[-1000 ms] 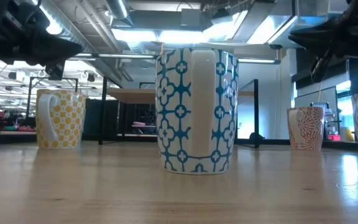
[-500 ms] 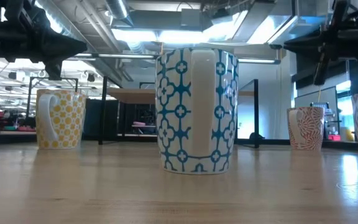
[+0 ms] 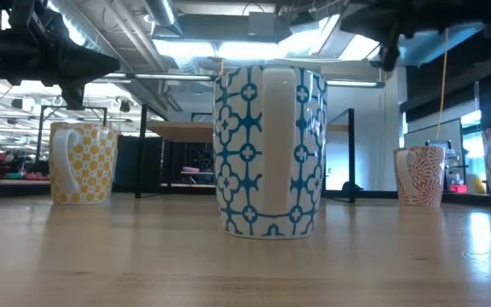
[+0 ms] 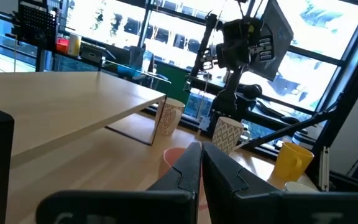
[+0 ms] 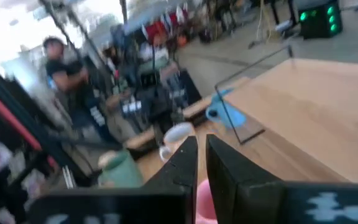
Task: Place coffee mugs
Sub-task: Put the pink mug on the shelf
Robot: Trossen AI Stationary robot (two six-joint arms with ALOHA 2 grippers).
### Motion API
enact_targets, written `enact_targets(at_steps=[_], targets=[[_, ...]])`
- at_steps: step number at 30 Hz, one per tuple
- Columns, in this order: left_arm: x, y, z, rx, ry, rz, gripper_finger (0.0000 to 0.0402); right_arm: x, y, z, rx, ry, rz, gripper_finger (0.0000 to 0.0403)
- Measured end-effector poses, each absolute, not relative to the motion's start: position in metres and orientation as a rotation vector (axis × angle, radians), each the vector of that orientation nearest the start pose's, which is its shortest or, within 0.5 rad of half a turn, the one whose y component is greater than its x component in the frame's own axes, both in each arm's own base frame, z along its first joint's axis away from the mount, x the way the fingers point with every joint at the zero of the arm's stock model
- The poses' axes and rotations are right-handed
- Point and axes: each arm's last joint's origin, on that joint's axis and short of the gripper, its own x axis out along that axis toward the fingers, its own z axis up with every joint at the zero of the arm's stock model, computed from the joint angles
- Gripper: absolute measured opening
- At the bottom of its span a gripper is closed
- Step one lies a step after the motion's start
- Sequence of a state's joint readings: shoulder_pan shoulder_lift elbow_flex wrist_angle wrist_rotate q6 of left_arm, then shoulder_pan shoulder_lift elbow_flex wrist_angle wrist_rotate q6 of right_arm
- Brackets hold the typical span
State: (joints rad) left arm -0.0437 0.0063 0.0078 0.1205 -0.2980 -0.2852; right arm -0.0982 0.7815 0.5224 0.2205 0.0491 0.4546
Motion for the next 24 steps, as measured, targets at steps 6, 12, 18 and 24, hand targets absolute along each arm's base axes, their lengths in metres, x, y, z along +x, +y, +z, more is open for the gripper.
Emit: enact_targets(at_steps=[6, 12, 18, 24], targets=[[0.096, 0.004, 0.178, -0.329, -0.165, 0.232, 0.0009, 0.205, -0.020, 0.292, 0.490, 0.031, -0.097, 0.0023], [0.096, 0.005, 0.179, -0.378, -0.180, 0.234, 0.0009, 0.220, -0.022, 0.293, 0.548, 0.032, -0.132, 0.0024], [0.095, 0.006, 0.178, -0.385, -0.192, 0.296, 0.0009, 0.237, -0.018, 0.283, 0.625, 0.058, -0.054, 0.0024], [0.095, 0.007, 0.178, -0.383, -0.191, 0.328, 0.0009, 0.249, -0.006, 0.269, 0.599, 0.104, -0.112, 0.0025]])
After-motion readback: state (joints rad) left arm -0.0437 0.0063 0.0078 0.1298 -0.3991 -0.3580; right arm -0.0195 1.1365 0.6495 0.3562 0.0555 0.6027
